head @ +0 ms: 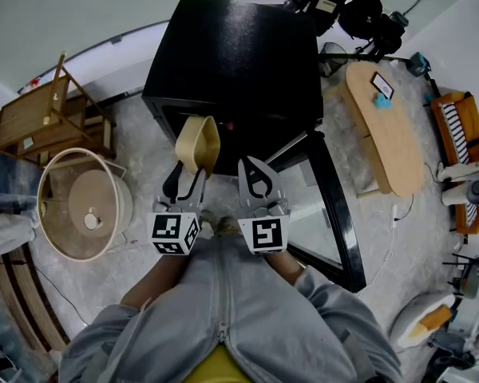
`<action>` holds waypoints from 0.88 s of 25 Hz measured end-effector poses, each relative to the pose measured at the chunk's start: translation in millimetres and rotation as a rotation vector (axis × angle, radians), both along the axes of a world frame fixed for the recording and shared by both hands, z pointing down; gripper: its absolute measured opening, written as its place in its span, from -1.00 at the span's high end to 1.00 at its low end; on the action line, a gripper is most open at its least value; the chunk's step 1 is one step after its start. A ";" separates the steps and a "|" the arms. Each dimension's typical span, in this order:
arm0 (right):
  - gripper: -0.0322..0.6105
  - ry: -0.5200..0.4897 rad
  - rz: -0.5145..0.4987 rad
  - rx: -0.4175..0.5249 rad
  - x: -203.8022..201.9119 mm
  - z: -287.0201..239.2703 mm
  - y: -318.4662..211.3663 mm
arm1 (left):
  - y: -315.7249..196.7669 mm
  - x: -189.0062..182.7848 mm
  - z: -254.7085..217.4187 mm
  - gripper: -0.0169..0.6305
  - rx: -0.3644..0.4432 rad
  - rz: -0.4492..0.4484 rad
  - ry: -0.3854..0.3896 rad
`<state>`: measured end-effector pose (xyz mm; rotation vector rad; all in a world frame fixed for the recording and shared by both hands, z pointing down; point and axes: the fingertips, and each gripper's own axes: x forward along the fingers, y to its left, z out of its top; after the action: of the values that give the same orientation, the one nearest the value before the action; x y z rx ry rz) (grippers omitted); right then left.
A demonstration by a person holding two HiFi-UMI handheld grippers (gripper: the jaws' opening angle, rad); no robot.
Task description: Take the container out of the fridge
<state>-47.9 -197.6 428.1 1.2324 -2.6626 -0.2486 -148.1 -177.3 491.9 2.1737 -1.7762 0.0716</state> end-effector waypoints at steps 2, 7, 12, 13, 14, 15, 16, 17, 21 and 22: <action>0.91 -0.008 0.008 -0.004 0.1 -2.4 1.0 | -0.4 3.5 -5.5 0.30 0.020 0.015 -0.036; 0.91 -0.003 0.018 -0.012 2.6 0.1 1.1 | 0.0 8.8 -10.9 0.30 0.039 0.031 -0.062; 0.91 -0.002 0.032 -0.015 6.5 2.3 -0.2 | 0.1 10.2 -13.2 0.30 0.049 0.037 -0.075; 0.91 -0.001 0.032 -0.015 7.1 3.2 -0.4 | 0.1 10.8 -13.7 0.30 0.051 0.039 -0.079; 0.91 0.001 0.031 -0.015 7.2 3.3 -0.5 | 0.1 11.3 -14.5 0.30 0.054 0.041 -0.083; 0.92 0.001 0.031 -0.015 7.0 3.2 -0.4 | 0.1 11.8 -15.4 0.30 0.057 0.042 -0.086; 0.91 0.000 0.031 -0.014 6.6 2.3 -0.2 | 0.0 12.2 -16.2 0.30 0.060 0.043 -0.088; 0.92 -0.001 0.031 -0.014 6.0 0.9 -0.1 | -0.2 12.4 -17.1 0.30 0.062 0.044 -0.090; 0.92 -0.007 0.033 -0.018 4.7 -1.3 0.7 | -0.1 12.8 -17.7 0.30 0.064 0.047 -0.092; 0.92 -0.006 0.032 -0.020 4.6 -1.4 0.9 | 0.1 13.0 -17.6 0.30 0.064 0.048 -0.093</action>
<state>-43.2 -196.7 426.7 1.2715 -2.6416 -0.2136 -135.1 -177.2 474.3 2.2937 -1.7989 0.1303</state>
